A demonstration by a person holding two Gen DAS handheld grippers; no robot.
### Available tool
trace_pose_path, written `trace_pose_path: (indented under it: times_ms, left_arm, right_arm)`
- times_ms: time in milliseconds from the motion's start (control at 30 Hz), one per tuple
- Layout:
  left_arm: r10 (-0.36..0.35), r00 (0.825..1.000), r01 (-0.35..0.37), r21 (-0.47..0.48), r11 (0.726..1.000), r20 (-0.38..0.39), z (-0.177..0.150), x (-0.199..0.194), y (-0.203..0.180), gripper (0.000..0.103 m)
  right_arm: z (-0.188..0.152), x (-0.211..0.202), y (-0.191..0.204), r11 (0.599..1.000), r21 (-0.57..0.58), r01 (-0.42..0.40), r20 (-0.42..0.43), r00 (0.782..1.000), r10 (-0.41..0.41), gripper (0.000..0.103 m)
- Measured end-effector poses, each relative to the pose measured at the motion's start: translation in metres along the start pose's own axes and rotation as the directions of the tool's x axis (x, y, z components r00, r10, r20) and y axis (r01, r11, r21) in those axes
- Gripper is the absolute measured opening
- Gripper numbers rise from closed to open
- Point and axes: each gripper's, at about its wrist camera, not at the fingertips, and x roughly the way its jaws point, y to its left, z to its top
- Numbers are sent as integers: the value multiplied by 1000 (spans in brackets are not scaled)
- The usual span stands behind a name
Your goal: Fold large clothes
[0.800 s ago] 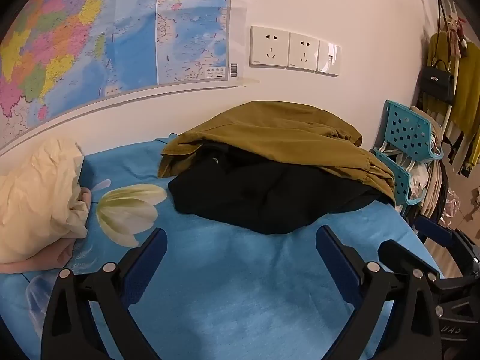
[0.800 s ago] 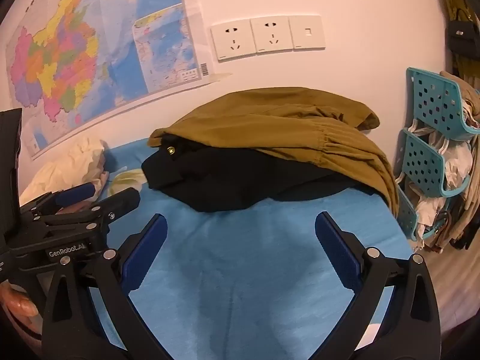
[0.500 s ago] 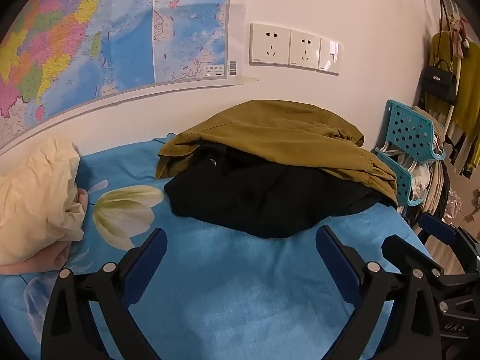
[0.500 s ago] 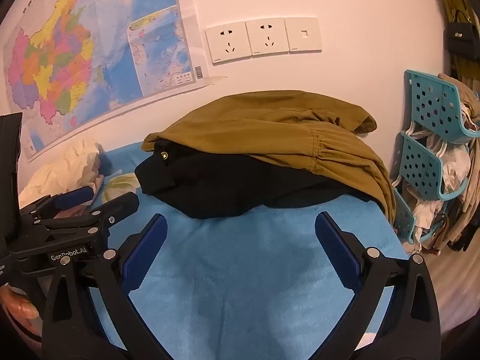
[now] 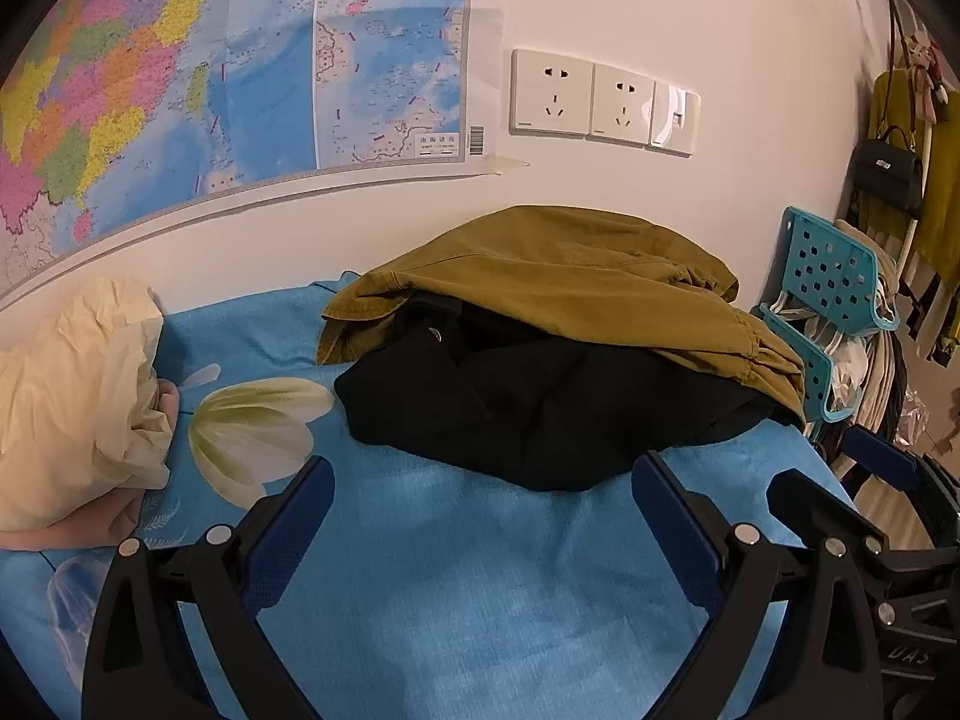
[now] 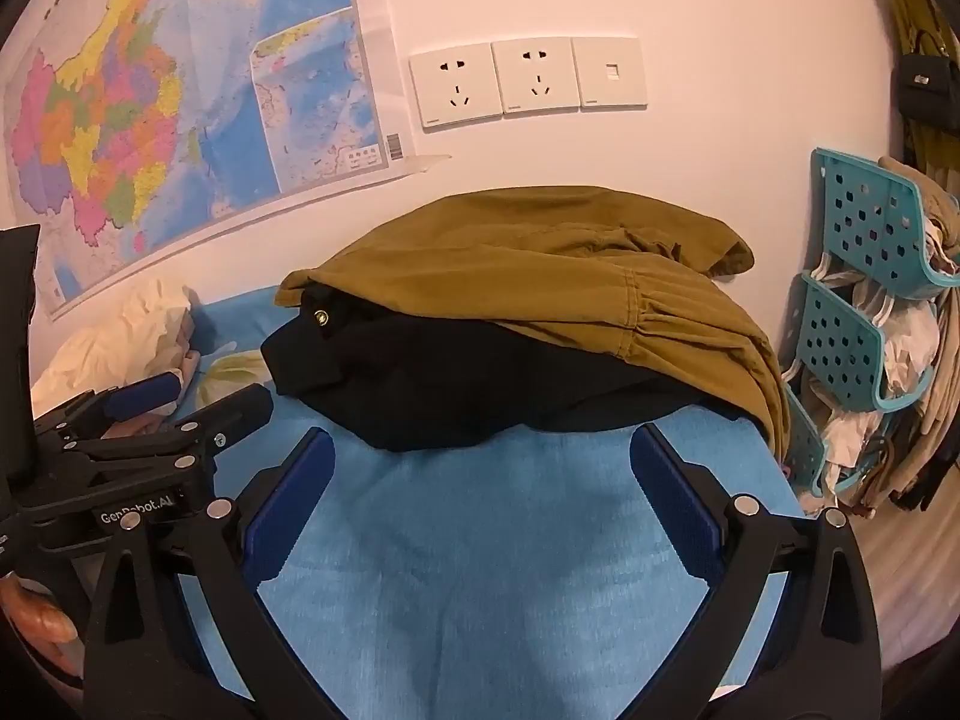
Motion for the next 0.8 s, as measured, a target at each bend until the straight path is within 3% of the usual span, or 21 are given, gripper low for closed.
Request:
trace_pose_path:
  times_ms: [800]
  left_arm:
    - [7, 1000, -7, -18, 1000, 5, 2, 2, 4, 96]
  right_arm:
    - [4, 4, -1, 1000, 2, 5, -4, 1000, -5, 97]
